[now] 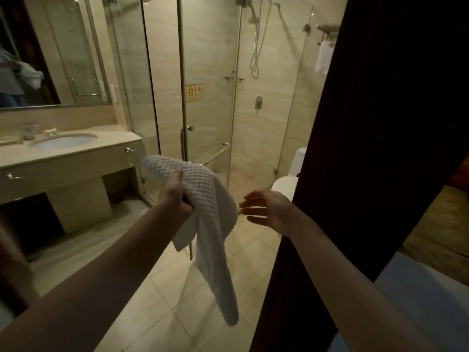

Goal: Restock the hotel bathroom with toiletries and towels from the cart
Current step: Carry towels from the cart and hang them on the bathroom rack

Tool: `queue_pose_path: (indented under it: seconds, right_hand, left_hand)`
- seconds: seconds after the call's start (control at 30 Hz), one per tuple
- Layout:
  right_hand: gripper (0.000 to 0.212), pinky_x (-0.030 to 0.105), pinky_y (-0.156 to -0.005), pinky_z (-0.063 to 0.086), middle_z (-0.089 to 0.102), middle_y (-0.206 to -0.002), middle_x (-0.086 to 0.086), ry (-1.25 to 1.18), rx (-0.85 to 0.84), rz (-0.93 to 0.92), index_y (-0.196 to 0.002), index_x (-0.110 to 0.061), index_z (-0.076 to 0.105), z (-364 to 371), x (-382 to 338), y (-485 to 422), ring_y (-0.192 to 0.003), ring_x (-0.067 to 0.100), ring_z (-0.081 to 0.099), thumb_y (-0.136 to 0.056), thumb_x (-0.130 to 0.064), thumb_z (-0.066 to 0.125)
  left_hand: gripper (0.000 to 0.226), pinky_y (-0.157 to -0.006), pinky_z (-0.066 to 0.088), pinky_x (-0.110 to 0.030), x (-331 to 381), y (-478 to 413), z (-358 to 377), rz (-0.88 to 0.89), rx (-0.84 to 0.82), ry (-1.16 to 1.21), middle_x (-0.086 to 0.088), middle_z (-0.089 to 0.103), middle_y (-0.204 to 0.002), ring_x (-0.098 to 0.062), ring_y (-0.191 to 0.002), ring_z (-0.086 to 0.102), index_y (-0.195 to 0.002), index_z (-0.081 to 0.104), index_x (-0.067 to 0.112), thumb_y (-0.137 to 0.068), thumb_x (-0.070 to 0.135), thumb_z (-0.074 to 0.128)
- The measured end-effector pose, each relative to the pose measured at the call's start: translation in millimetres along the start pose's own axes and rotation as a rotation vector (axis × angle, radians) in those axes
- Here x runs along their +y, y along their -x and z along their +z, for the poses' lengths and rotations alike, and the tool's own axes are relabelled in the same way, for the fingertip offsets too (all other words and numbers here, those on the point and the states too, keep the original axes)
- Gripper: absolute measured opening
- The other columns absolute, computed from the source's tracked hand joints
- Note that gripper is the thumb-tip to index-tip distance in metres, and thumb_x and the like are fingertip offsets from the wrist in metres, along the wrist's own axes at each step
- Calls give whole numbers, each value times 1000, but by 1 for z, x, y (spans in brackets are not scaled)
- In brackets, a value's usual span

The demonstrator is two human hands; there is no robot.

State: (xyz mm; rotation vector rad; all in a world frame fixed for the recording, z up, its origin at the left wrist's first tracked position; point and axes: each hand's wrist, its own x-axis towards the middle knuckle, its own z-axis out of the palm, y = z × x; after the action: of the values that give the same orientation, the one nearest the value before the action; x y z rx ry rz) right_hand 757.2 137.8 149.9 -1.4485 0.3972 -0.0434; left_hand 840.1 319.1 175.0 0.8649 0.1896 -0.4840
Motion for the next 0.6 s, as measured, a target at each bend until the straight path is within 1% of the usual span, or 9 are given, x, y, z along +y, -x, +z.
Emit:
queue_pose_path:
  seconds: [0.07, 0.13, 0.2, 0.27, 0.37, 0.47, 0.53, 0.57, 0.6]
  right_hand:
    - [34, 30, -68, 51, 69, -78, 8, -9, -26, 6, -86, -6, 60, 12, -4, -17, -76, 21, 65, -99, -27, 37]
    - [39, 30, -65, 52, 68, -73, 9, -73, -40, 20, -81, -5, 58, 24, -8, -33, -71, 22, 65, -100, -29, 35]
    - [45, 31, -64, 53, 69, -74, 13, -137, -70, 51, -77, -4, 58, 35, -10, -46, -69, 23, 67, -101, -33, 32]
    - [57, 34, -73, 55, 71, -81, 17, -148, -163, 115, -79, -1, 62, 43, -9, -57, -77, 27, 69, -100, -41, 28]
    - [75, 40, -89, 51, 70, -99, 19, -72, -305, 240, -98, 3, 66, 51, 2, -76, -99, 31, 65, -96, -56, 20]
    - [80, 45, -92, 47, 63, -113, 16, -93, -299, 345, -110, -2, 62, 63, 23, -95, -108, 30, 58, -91, -66, 19]
    - [79, 50, -96, 42, 55, -124, 15, -227, -307, 391, -118, -7, 54, 68, 39, -113, -117, 33, 51, -86, -72, 25]
    - [84, 54, -99, 40, 48, -133, 17, -306, -304, 415, -127, -8, 47, 71, 46, -123, -122, 37, 47, -82, -77, 29]
    - [95, 58, -98, 40, 38, -143, 20, -372, -278, 436, -138, -8, 37, 74, 51, -133, -127, 42, 43, -77, -81, 34]
  left_hand:
    - [53, -75, 47, -40, 0, -24, -2, -26, 22, 35, -16, 59, -99, -28, -86, 58, -130, 43, 3, -93, 39, 50]
    - [58, -74, 50, -40, 1, -48, -2, -26, 78, 89, -16, 60, -113, -29, -95, 59, -133, 43, 6, -89, 42, 55]
    - [59, -83, 52, -43, 2, -69, 2, 7, 142, 146, -15, 59, -119, -31, -103, 59, -132, 44, 8, -87, 43, 59]
    - [54, -94, 49, -46, 4, -82, 8, 29, 148, 176, -14, 59, -117, -32, -107, 58, -128, 46, 8, -87, 42, 58]
    - [53, -97, 47, -46, 12, -104, 16, 59, 124, 211, -16, 59, -121, -32, -109, 58, -128, 45, 6, -90, 41, 55]
    - [50, -97, 48, -44, 23, -126, 25, 74, 80, 208, -17, 60, -121, -31, -107, 59, -123, 50, 5, -89, 43, 55]
    - [50, -97, 48, -44, 25, -141, 33, 84, 67, 194, -15, 60, -121, -31, -108, 59, -120, 51, 5, -89, 44, 55]
    - [48, -98, 47, -46, 24, -147, 36, 82, 71, 190, -15, 60, -120, -31, -109, 59, -118, 51, 6, -89, 43, 56]
    - [47, -98, 46, -47, 24, -155, 38, 73, 70, 194, -15, 60, -120, -32, -109, 59, -117, 51, 7, -88, 43, 56]
